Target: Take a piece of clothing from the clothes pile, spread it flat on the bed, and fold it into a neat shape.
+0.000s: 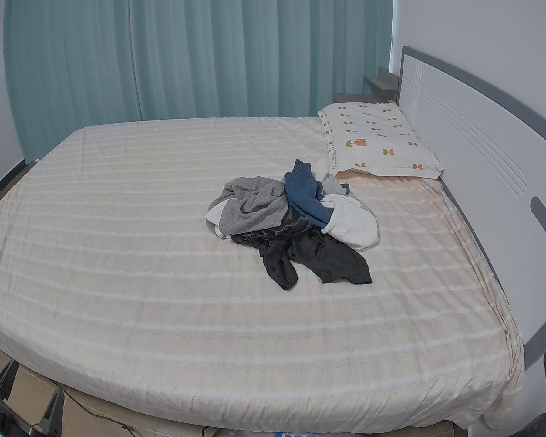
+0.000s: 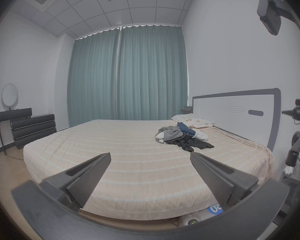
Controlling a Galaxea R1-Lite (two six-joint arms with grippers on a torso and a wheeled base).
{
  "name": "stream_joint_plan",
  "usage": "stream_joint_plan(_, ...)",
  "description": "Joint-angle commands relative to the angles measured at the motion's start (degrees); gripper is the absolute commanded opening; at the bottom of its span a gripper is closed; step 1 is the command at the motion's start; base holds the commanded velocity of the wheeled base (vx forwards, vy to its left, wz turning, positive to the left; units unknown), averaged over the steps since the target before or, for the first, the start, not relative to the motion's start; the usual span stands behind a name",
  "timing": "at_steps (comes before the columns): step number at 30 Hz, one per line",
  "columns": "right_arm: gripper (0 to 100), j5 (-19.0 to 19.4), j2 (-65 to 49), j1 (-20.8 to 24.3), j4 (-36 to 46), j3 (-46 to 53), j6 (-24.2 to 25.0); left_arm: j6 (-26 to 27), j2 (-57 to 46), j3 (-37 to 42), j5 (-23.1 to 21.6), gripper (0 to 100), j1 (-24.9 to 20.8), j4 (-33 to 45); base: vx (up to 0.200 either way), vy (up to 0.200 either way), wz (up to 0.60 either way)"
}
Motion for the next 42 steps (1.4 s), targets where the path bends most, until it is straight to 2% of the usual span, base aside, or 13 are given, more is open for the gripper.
stream_joint_plan(1, 100, 7.18, 10.27, -1.25, 7.07, -6.28, -10.14, 0.00, -0.75, 0.92, 0.01, 100, -0.02, -0.01, 0.000, 0.000, 0.00)
stream_joint_plan(2, 100, 7.18, 10.27, -1.25, 7.07, -6.28, -10.14, 0.00, -0.75, 0.92, 0.01, 100, -0.02, -0.01, 0.000, 0.000, 0.00)
stream_joint_plan(3, 100, 8.50, 16.95, -1.16, 7.16, -5.31, -8.03, 0.00, -0.75, 0.92, 0.01, 100, -0.02, -0.01, 0.000, 0.000, 0.00)
stream_joint_plan(5, 100, 8.77, 22.05, -0.73, 5.84, -5.31, -5.30, 0.00, -0.75, 0.92, 0.01, 100, -0.02, -0.01, 0.000, 0.000, 0.00)
stream_joint_plan(8, 100, 10.79, 34.00, 1.65, -0.58, -6.10, -1.96, 0.00, -0.75, 0.92, 0.01, 100, -0.02, -0.01, 0.000, 0.000, 0.00)
stream_joint_plan(19, 100, 10.35, 73.03, 3.58, -28.09, -7.42, -1.17, 0.00, -0.75, 0.92, 0.01, 100, -0.02, -0.01, 0.000, 0.000, 0.00)
stream_joint_plan(23, 100, 9.91, 83.05, 3.58, -33.71, -9.44, -1.09, 0.00, -0.75, 0.92, 0.01, 100, -0.02, -0.01, 0.000, 0.000, 0.00)
stream_joint_plan(24, 100, 9.12, 89.37, 3.58, -36.70, -11.99, -0.47, 0.00, -0.75, 0.92, 0.01, 100, -0.02, -0.01, 0.000, 0.000, 0.00)
stream_joint_plan(25, 100, 8.94, 90.25, 3.58, -37.14, -12.34, -0.21, 0.00, -0.75, 0.92, 0.01, 100, -0.02, -0.01, 0.000, 0.000, 0.00)
stream_joint_plan(29, 100, 4.02, 103.26, 7.45, -43.91, -19.81, 8.32, 0.00, -0.75, 0.92, 0.01, 100, -0.02, -0.01, 0.000, 0.000, 0.00)
stream_joint_plan(32, 100, -0.20, 110.29, 10.17, -46.63, -25.00, 14.12, 0.00, -0.75, 0.92, 0.01, 100, -0.02, -0.01, 0.000, 0.000, 0.00)
stream_joint_plan(36, 100, -5.91, 119.17, 12.37, -47.78, -33.26, 18.95, 0.00, -0.75, 0.92, 0.01, 100, -0.02, -0.01, 0.000, 0.000, 0.00)
stream_joint_plan(42, 100, -8.55, 130.24, 13.34, -46.90, -44.42, 23.96, 0.00, -0.75, 0.92, 0.01, 100, -0.02, -0.01, 0.000, 0.000, 0.00)
